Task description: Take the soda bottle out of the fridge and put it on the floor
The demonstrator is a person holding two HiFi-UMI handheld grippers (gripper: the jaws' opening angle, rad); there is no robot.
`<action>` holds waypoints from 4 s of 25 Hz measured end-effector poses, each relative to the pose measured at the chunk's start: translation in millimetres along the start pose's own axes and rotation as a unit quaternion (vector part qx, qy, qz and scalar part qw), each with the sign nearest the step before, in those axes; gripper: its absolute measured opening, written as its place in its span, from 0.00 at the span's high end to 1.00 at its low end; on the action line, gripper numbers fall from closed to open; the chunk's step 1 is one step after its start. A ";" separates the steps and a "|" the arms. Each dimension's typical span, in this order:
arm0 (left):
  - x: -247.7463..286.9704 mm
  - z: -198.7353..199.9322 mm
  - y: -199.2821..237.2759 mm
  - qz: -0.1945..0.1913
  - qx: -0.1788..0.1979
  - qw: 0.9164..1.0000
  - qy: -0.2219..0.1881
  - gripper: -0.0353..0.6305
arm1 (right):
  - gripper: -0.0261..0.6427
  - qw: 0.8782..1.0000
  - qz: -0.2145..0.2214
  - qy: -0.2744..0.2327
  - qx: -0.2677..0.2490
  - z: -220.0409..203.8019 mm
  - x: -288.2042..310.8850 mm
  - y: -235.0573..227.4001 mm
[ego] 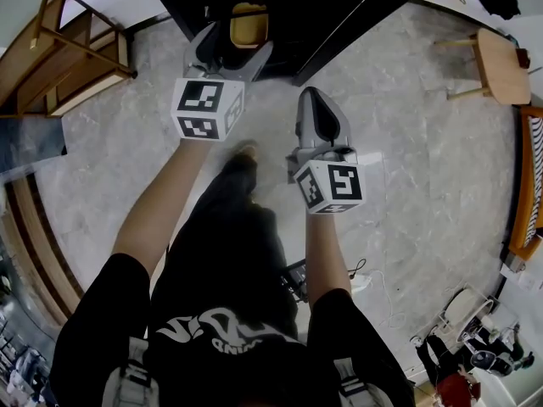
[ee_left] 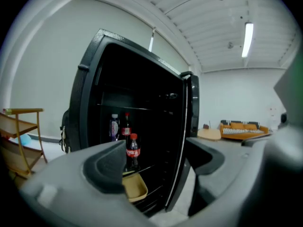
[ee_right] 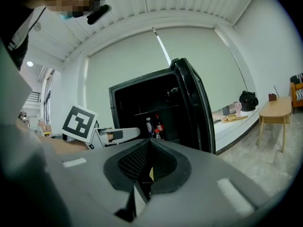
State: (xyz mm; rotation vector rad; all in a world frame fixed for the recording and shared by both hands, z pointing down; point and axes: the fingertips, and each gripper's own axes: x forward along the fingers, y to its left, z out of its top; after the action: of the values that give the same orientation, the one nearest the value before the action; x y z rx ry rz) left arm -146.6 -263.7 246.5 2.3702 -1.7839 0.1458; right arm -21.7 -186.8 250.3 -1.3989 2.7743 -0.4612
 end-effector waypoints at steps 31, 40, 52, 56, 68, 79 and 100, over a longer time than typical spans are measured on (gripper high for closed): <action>238.9 -95.1 113.1 0.059 0.044 0.996 0.049 0.41 | 0.96 0.999 -0.027 0.034 0.019 -78.2 73.0 -92.9; 248.1 -99.4 110.1 0.046 0.043 0.996 0.058 0.50 | 0.96 0.998 -0.036 0.038 0.023 -83.6 71.4 -106.1; 183.1 -91.4 52.8 -0.014 0.068 0.997 0.026 0.50 | 0.96 0.998 -0.056 0.026 0.028 -108.5 30.9 -111.7; 153.2 -93.8 24.9 -0.043 0.070 0.996 0.019 0.50 | 0.96 0.997 -0.065 0.035 0.026 -132.3 10.2 -113.6; 130.5 -169.0 -27.4 -0.110 0.052 0.992 0.017 0.50 | 0.96 0.997 -0.068 0.045 -0.011 -207.5 -4.1 -139.5; 137.2 -287.5 -59.1 -0.143 0.052 0.988 0.007 0.50 | 0.96 0.996 -0.062 0.057 -0.019 -336.5 -2.1 -176.0; 154.4 -491.0 -93.5 -0.189 0.060 0.980 0.024 0.50 | 0.96 0.997 -0.081 0.014 -0.007 -483.6 -13.8 -229.3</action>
State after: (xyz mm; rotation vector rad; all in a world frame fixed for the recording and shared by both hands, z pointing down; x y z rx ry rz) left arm -1.6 -288.6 748.5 2.7128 -1.3039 0.2617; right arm 103.5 -179.1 770.7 -1.6399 2.7029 -0.4694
